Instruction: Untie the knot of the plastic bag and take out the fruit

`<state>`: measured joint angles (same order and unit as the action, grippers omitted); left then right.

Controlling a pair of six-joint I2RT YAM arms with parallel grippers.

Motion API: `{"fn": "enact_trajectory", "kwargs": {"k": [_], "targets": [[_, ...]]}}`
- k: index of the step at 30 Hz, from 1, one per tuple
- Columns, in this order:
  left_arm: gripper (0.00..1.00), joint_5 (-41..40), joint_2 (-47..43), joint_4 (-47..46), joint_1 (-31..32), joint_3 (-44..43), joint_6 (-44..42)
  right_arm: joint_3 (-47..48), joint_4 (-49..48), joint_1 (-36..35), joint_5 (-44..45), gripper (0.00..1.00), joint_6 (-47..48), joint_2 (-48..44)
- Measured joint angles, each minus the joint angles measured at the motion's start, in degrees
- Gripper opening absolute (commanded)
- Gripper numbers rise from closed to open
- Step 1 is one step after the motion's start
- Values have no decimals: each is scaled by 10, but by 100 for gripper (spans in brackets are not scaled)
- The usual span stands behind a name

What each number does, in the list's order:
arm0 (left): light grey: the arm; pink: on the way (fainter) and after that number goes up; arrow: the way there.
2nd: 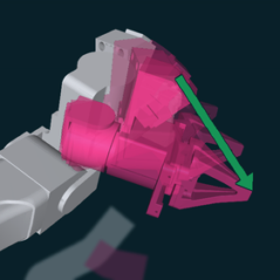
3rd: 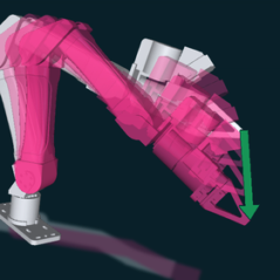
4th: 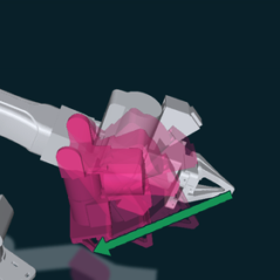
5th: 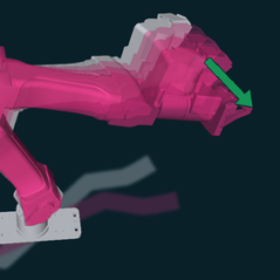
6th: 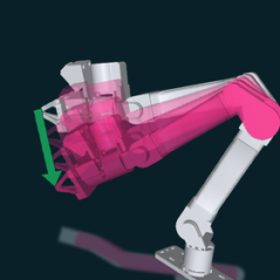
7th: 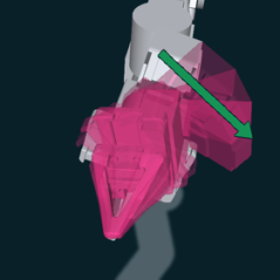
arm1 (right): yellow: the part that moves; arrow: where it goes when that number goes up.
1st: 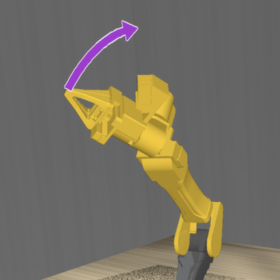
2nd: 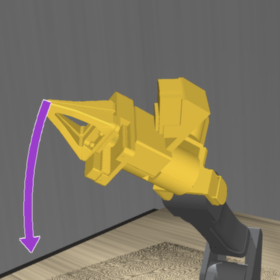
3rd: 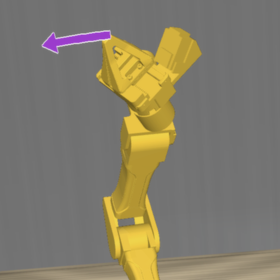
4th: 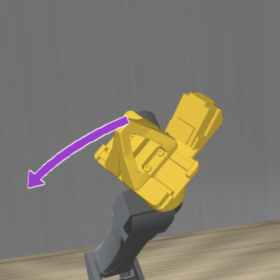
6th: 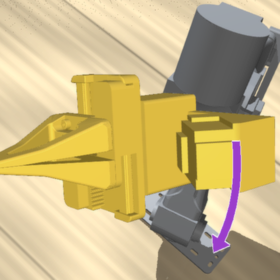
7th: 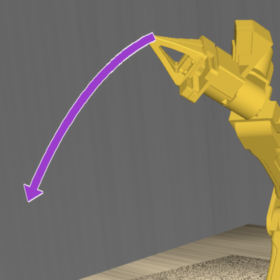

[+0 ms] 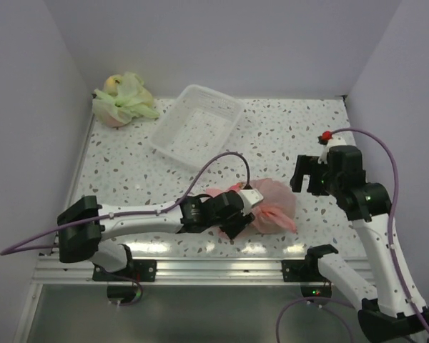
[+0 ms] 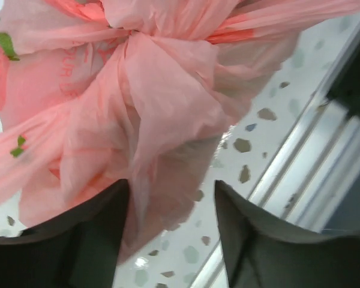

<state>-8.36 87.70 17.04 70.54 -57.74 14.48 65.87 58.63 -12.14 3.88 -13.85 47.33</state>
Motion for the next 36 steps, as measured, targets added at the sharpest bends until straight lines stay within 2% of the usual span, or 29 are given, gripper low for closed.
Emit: {"fn": "enact_trajectory", "kwargs": {"k": [1, 4, 9, 13, 18, 21, 22, 24, 25, 26, 28, 29, 30, 33, 36], "targets": [[74, 0, -20, -2, 5, 8, 15, -17, -2, -1, -16, 91, -5, 6], [82, 1, -80, -6, 11, 19, 59, -63, -16, -7, -52, 89, -18, 27], [86, -20, -123, -25, 12, 10, 118, -104, -54, -30, -86, 88, -33, 41], [86, -50, -84, -17, 12, -29, 149, -107, -94, -49, -96, 88, -44, 66], [84, -84, 10, -16, 12, -93, 166, -113, -139, -67, -96, 87, -56, 105], [74, -101, 53, -15, 11, -103, 175, -138, -168, -76, -97, 83, -63, 114], [62, -103, 63, -13, 11, -102, 178, -150, -175, -79, -97, 82, -67, 114], [46, -107, 76, -11, 11, -98, 186, -172, -185, -83, -98, 75, -72, 114], [30, -108, 78, -11, 11, -94, 194, -182, -190, -86, -98, 71, -76, 115], [22, -108, 78, -10, 11, -87, 200, -191, -195, -89, -98, 66, -78, 115], [4, -110, 73, -13, 11, -72, 205, -203, -203, -97, -99, 48, -81, 118], [0, -110, 69, -14, 11, -64, 207, -205, -205, -100, -99, 41, -84, 120], [0, -110, 63, -14, 11, -54, 209, -207, -208, -102, -99, 23, -85, 123], [0, -112, 34, -13, 11, -26, 211, -208, -210, -107, -89, 1, -87, 127], [0, -120, 0, -6, 11, -2, 220, -205, -203, -108, -47, 0, -91, 125]]}}
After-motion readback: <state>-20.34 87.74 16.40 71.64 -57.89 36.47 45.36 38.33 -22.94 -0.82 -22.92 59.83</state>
